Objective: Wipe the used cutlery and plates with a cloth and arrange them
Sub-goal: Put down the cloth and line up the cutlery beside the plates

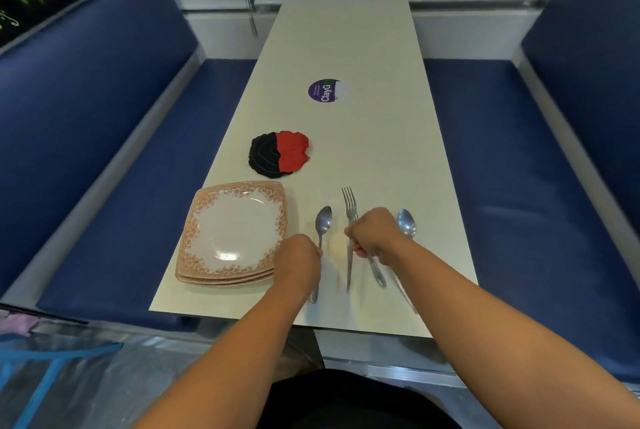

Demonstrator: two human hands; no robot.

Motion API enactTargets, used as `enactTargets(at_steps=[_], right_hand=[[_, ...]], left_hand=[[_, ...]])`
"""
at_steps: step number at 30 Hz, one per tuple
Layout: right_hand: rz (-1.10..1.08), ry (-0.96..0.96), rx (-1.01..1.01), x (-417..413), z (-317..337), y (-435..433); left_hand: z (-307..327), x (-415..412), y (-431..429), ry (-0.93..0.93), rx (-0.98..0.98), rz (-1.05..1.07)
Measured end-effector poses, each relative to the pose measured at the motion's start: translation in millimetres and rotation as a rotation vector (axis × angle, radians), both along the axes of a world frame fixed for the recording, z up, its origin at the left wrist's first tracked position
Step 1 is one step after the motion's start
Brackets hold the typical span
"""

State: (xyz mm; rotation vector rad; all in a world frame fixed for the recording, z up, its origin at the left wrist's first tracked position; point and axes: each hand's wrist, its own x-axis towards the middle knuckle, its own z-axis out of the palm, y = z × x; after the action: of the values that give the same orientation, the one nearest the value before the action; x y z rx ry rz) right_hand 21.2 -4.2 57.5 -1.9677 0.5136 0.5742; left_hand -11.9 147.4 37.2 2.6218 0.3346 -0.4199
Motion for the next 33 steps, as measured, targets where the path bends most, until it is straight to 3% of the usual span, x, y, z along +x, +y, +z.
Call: enactTargets(at_steps=[5, 12, 18, 24, 29, 33], right_hand=[[-0.087, 0.006, 0.139, -9.0, 9.8, -3.2], [-0.098, -0.011, 0.151, -10.6, 8.5, -11.8], [-0.111, -0.019, 0.18, -10.6, 10.8, -22.1], [-0.138, -0.05, 0.19, -8.7, 12.3, -40.4], [-0.167, -0.093, 0.193, -10.7, 17.0, -54.3], [-0.2, -0.12, 0.144, -12.5, 15.3, -70.4]], left_hand=[[-4.9, -3.1, -5.0, 0.042, 0.095, -0.079], [-7.8, -2.8, -5.1, -0.012, 0.228, -0.174], [1.2, 1.1, -8.9, 0.183, 0.344, -0.273], [-5.5, 5.3, -9.0, 0.089, 0.378, -0.294], [-7.0, 4.6, -24.3, -0.237, 0.13, -0.23], [-4.3, 9.8, -49.3, -0.235, 0.001, -0.232]])
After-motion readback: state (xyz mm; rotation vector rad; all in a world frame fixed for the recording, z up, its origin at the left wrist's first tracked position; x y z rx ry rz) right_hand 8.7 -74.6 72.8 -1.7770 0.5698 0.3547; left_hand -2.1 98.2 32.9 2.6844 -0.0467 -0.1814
